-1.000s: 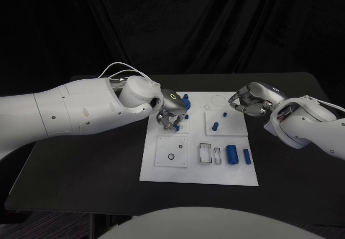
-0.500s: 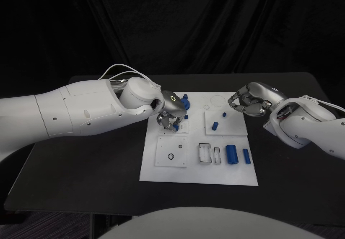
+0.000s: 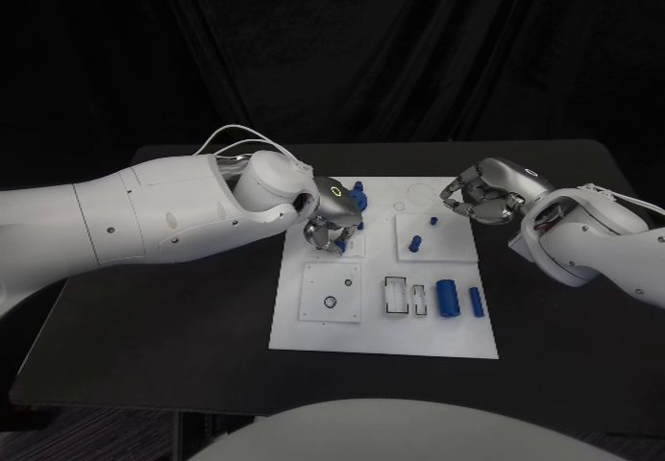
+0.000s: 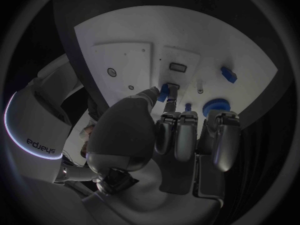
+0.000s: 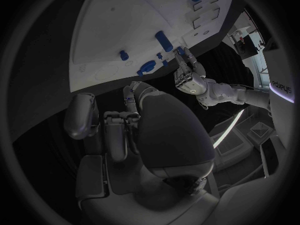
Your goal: Assemble the parts on the task board
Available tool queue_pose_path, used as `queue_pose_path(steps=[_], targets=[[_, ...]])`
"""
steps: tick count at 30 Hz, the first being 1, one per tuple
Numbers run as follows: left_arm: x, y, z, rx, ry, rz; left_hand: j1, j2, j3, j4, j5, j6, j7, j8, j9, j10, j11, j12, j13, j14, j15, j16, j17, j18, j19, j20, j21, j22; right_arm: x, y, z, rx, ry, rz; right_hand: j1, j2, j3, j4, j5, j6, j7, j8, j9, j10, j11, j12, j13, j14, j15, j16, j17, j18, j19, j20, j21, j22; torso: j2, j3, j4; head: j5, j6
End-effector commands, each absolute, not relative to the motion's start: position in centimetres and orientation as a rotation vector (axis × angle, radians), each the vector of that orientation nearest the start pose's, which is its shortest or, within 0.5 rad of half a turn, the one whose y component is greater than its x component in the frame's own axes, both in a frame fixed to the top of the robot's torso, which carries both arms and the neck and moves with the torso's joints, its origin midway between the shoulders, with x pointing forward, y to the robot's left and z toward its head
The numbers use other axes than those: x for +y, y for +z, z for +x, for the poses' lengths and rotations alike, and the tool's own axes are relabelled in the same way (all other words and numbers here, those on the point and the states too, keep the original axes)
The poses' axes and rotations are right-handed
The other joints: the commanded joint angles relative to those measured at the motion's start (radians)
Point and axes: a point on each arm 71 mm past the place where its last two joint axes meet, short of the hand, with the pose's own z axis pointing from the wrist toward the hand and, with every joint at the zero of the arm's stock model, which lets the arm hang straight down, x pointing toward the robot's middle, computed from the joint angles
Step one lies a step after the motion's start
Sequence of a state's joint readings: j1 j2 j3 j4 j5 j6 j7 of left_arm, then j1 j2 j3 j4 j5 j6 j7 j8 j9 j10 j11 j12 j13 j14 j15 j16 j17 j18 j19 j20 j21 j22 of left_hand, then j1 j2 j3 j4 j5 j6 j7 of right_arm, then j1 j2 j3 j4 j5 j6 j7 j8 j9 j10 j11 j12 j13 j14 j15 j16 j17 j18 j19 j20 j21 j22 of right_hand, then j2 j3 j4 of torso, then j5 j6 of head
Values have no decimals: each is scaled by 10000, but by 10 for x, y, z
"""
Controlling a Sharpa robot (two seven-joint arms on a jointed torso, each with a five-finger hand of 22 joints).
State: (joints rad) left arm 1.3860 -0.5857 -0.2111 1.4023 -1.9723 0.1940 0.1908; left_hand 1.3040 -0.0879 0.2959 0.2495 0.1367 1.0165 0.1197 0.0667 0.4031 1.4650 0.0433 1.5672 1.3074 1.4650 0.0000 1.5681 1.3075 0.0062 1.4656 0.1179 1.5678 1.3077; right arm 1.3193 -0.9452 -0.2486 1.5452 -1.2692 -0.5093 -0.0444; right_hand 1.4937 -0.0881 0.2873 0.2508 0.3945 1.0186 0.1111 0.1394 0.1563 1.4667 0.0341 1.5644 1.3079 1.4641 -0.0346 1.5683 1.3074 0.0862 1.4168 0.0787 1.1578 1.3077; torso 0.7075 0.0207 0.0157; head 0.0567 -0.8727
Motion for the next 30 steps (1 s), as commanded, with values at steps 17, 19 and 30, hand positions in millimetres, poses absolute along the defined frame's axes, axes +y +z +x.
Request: queue_pose_path(steps=[17, 19, 30], targets=[[104, -197, 487, 18193, -4087, 12168, -365, 363, 864, -304, 1681, 281, -199, 272, 428, 1058, -71, 36, 2634, 1058, -45, 27, 2633, -62, 1051, -40, 30, 2631, -254, -192, 475, 16284, 6043, 198, -37, 23, 59, 4, 30, 36, 29, -57, -4, 933, -1, -24, 2522, 1059, 4, 0, 2612, -2, -10, -53, -31, 1484, -1, -1, 0, -4, 1], [106, -197, 487, 18202, -4049, 11999, -488, 459, 964, -281, 1778, 333, -222, 354, 569, 1058, -96, 36, 2634, 1058, -64, 27, 2633, -62, 1051, -63, 30, 2631, -255, -192, 475, 16293, 6033, 205, -35, 28, 64, 2, 32, 38, 29, -58, -4, 925, -2, -30, 2514, 1055, 5, -10, 2603, 0, -15, -53, -44, 1480, 0, -1, 0, -3, 1], [121, -189, 491, 18748, -4558, 8518, -1109, 669, 1313, -560, 2667, 231, -373, 1042, 1837, 1058, -277, 36, 2634, 1058, -230, 27, 2633, -62, 1051, -263, 30, 2631, -257, -192, 475, 16364, 5952, 258, -26, 44, 79, -4, 36, 45, 26, -57, -2, 921, -3, -33, 2510, 1055, 5, -12, 2601, 4, -20, -53, -62, 1476, -5, 4, 2, -59, 1]])
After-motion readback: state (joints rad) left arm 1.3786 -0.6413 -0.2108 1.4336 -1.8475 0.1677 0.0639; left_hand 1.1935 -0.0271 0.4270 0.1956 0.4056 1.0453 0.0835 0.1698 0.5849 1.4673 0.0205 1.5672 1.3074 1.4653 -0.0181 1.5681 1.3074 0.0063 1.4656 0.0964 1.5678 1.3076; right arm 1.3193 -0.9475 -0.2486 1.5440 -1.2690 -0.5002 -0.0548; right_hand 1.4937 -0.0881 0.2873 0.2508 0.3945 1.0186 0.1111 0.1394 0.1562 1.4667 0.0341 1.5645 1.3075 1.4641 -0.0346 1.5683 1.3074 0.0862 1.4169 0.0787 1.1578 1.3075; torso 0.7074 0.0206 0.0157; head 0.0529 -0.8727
